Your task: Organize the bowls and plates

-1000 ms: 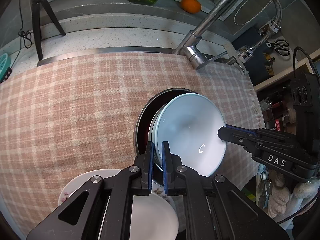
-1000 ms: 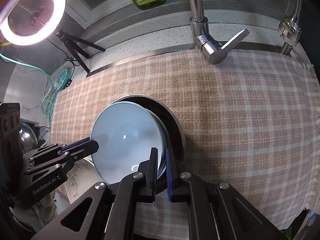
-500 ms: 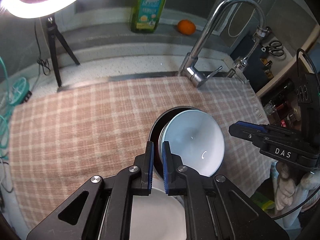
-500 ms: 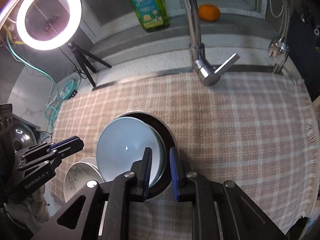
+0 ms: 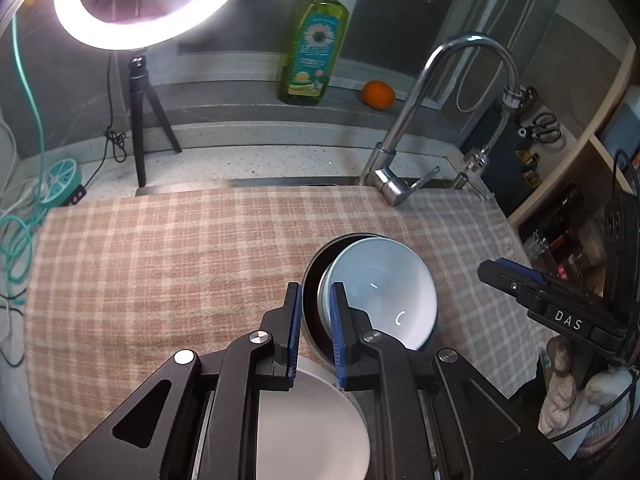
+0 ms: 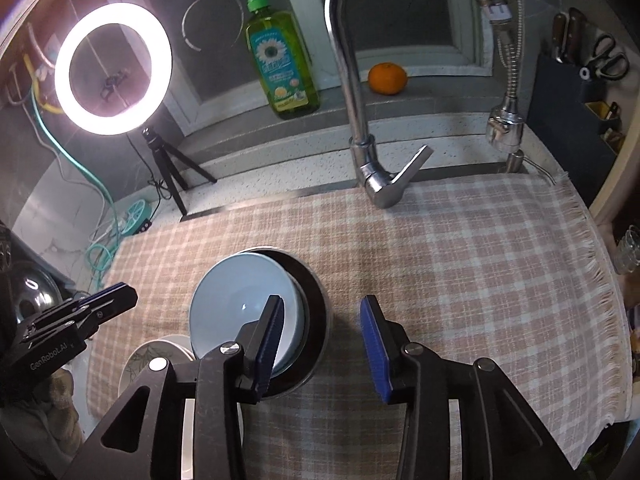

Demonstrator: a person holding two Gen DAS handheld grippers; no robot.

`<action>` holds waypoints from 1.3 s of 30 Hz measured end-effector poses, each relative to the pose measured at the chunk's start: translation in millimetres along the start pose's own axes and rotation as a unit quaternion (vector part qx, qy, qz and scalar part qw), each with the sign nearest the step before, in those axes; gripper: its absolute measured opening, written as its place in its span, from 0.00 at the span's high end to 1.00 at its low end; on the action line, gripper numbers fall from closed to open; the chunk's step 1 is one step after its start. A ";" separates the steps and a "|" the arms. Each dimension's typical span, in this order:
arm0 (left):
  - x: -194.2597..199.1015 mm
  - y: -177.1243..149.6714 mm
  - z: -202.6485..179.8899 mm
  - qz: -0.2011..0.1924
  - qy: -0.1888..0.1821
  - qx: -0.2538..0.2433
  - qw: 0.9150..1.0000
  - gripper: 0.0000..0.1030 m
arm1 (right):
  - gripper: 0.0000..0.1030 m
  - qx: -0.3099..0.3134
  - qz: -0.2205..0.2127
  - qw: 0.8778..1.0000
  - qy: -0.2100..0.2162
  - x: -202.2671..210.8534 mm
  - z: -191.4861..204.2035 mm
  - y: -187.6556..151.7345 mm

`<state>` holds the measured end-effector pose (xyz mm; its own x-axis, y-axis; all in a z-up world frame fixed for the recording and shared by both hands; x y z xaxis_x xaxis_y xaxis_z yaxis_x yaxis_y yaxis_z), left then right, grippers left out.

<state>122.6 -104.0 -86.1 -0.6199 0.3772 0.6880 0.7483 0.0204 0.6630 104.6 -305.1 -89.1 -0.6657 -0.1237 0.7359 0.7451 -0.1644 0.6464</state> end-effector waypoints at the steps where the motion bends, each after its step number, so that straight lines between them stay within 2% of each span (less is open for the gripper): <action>1: -1.2 -0.7 5.7 0.001 -0.001 0.013 1.000 0.88 | 0.65 -0.006 -0.002 1.000 -0.002 1.1 -2.7 -1.2; 4: -7.0 -5.3 21.8 0.012 -0.007 0.049 0.999 0.88 | 0.65 -0.030 0.006 1.000 -0.003 -3.4 -13.1 -7.3; 9: -20.3 -8.4 40.3 0.031 -0.006 0.071 0.997 0.88 | 0.65 -0.058 0.023 0.998 -0.004 -17.9 -27.1 -17.5; 13: -34.9 -10.4 37.3 0.055 -0.032 0.072 0.995 0.88 | 0.65 -0.082 0.038 0.996 0.011 -29.1 -31.5 -24.5; 18: -50.8 -12.2 31.5 0.076 -0.044 0.065 0.994 0.88 | 0.65 -0.102 0.055 0.993 0.035 -42.1 -29.4 -29.3; 23: -61.8 -14.9 31.5 0.098 -0.060 0.073 0.991 0.88 | 0.73 -0.129 0.073 0.987 0.059 -51.2 -31.0 -35.1; 28: -70.3 -16.9 30.7 0.109 -0.064 0.072 0.989 0.89 | 0.80 -0.134 0.087 0.985 0.063 -59.2 -31.6 -40.4; 39: -79.9 -21.4 25.1 0.117 -0.050 0.067 0.990 0.93 | 0.90 -0.110 0.108 0.985 0.080 -69.2 -18.8 -43.4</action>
<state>162.1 -111.3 -162.7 -0.4045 0.4755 0.7812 0.8973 0.0412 0.4395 117.6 -307.9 -171.8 -0.5034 -0.3293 0.7989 0.8550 -0.3233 0.4055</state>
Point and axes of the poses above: each gripper's, at about its wrist camera, not at the fingertips, and x roughly against the way its jaws point, z to its left, y to its top, the point moved 4 cm from there along -x, roughly the way its jaws point, and after that the axes turned 9 degrees about -z, right-handed, at the moved point
